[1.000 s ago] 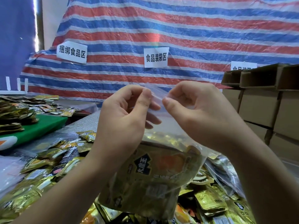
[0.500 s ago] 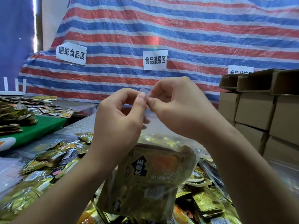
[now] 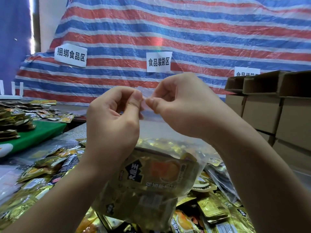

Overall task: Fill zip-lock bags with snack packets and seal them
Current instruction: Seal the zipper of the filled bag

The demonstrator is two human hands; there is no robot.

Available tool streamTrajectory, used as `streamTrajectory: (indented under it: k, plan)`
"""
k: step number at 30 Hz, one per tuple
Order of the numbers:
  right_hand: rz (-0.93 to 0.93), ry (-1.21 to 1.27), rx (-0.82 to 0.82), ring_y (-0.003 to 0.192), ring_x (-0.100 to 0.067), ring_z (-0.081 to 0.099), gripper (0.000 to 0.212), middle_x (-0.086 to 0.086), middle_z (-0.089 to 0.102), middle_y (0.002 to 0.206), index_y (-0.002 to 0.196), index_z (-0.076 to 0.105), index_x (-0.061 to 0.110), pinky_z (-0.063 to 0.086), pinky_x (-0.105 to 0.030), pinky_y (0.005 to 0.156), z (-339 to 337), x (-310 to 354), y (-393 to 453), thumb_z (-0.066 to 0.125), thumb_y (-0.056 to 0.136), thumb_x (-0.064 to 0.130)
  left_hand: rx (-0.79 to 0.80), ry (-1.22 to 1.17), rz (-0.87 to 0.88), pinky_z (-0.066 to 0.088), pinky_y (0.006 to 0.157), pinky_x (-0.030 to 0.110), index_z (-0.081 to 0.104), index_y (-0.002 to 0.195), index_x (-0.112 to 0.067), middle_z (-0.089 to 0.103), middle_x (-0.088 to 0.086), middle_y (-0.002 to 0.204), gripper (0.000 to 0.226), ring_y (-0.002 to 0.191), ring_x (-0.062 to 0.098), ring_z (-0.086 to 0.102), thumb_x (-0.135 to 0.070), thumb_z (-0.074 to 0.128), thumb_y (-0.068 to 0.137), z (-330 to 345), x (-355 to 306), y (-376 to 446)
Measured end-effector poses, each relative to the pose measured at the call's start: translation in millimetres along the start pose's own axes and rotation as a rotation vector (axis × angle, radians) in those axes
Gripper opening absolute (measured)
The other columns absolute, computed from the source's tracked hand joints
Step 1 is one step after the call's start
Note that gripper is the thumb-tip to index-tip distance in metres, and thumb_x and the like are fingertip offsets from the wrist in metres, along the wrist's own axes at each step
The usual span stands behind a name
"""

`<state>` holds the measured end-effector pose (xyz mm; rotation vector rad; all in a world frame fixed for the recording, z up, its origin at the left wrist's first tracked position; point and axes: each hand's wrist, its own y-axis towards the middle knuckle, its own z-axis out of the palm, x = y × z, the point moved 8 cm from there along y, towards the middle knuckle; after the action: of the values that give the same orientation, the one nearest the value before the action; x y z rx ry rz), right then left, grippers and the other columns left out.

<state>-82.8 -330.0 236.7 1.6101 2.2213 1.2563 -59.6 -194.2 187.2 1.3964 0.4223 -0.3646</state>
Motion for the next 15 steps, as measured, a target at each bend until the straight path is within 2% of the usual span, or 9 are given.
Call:
streamTrajectory:
  k: [3,7,15]
  plan:
    - [0.029,-0.012,0.023,0.051,-0.001,0.056,0.023,0.009,0.064,0.059,0.073,0.066,0.023,0.043,-0.018,0.047,4,-8,-3,0.068,0.092,0.035,-0.015,0.004,0.009,0.042,0.050,0.041,0.066,0.077,-0.015,0.062,0.006,0.067,0.024,0.056,0.024,0.053,-0.020,0.057,0.099,0,3,-1]
    - [0.053,-0.004,0.016,0.056,-0.005,0.056,0.023,0.008,0.064,0.062,0.074,0.065,0.022,0.049,-0.029,0.057,4,-19,-8,0.068,0.092,0.035,-0.050,0.015,0.026,0.044,0.055,0.042,0.065,0.076,-0.013,0.060,0.005,0.065,0.024,0.060,0.027,0.055,-0.020,0.058,0.098,-2,7,-2]
    - [0.083,-0.045,0.033,0.067,-0.008,0.062,0.020,0.008,0.067,0.070,0.077,0.065,0.025,0.054,-0.036,0.067,-5,-44,-22,0.066,0.094,0.036,-0.095,0.001,0.011,0.045,0.052,0.042,0.066,0.078,-0.018,0.062,0.005,0.068,0.023,0.061,0.028,0.055,-0.021,0.057,0.099,-12,16,3]
